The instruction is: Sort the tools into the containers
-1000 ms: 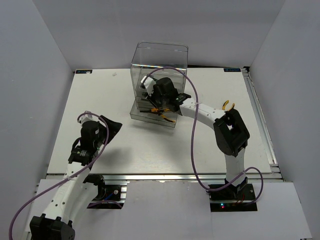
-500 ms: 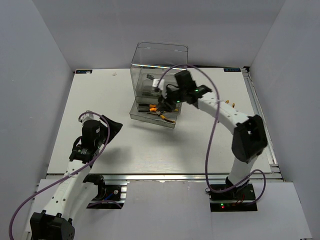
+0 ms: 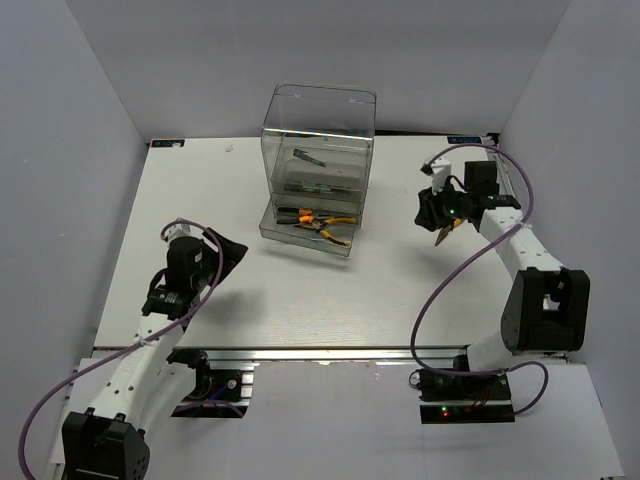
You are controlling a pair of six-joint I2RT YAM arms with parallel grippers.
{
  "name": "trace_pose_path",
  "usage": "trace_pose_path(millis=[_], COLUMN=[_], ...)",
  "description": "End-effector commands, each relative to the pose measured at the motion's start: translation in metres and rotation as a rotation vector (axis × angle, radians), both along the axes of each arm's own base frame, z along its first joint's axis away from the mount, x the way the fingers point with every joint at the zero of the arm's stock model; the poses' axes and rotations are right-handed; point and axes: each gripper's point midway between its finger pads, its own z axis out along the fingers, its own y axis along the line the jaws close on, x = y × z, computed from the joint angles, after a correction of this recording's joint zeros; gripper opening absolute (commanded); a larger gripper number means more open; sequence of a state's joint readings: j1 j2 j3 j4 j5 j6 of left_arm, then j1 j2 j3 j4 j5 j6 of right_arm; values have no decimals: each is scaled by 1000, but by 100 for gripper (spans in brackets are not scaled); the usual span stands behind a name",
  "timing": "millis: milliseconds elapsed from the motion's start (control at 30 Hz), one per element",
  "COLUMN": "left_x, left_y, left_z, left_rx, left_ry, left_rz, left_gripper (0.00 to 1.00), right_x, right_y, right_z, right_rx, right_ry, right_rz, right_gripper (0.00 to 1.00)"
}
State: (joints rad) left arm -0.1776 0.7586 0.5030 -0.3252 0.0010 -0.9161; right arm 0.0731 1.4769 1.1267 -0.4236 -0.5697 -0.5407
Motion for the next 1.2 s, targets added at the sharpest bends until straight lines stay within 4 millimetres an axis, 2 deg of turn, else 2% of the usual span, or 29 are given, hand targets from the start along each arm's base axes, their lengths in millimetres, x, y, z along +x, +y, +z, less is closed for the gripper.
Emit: trace_pose_path(millis=[0,33,67,100,200,233,300,467,567,700,767,933,1167], left_x=[4,4,4,4,3,3,1,-2,-4,-4,-3,0,5], left_y=[-5,-5,-5,-6,-5,-5,-4,-2,-2,-2,-3,-5,-8], left_z=[6,7,7,8,9,10,10,11,11,11,11,10,11], left_rx=[-6,-7,-5,-4,-2,-4,-6,-18,-17,-27,-36,-40,-39], left_ry=[-25,-27,-27,-27,-28,-29,-27,-26,-18,-9,-4,18,30], left_rz=[-35,-37,-39,-43,-42,-38,-35,-16,-12,-5,-6,-11,-19], left_gripper=[80,80,80,80,80,80,80,80,80,80,80,80,80], right_x=[48,55,67,71,87,91,102,113,118,116,113,106,105], right_y=[-58,-73,-93,-95,-111,-129,-136,-158,-170,-181,-182,-183,-178], right_z=[-7,-26,-25,-40,-45,-46,-50,-68,-72,-94,-104,-125,-143], right_rx=[-9,-35,-76,-73,-111,-123,-130,-108,-84,-82,-86,-101,-91], right_ry=[20,74,67,117,99,97,98,157,173,228,249,297,337], right_rz=[-484,-588,-707,-753,-844,-918,-942,-1059,-1096,-1114,-1108,-1108,-1091], right_gripper=[44,48,49,50,68,79,82,75,65,43,38,38,42])
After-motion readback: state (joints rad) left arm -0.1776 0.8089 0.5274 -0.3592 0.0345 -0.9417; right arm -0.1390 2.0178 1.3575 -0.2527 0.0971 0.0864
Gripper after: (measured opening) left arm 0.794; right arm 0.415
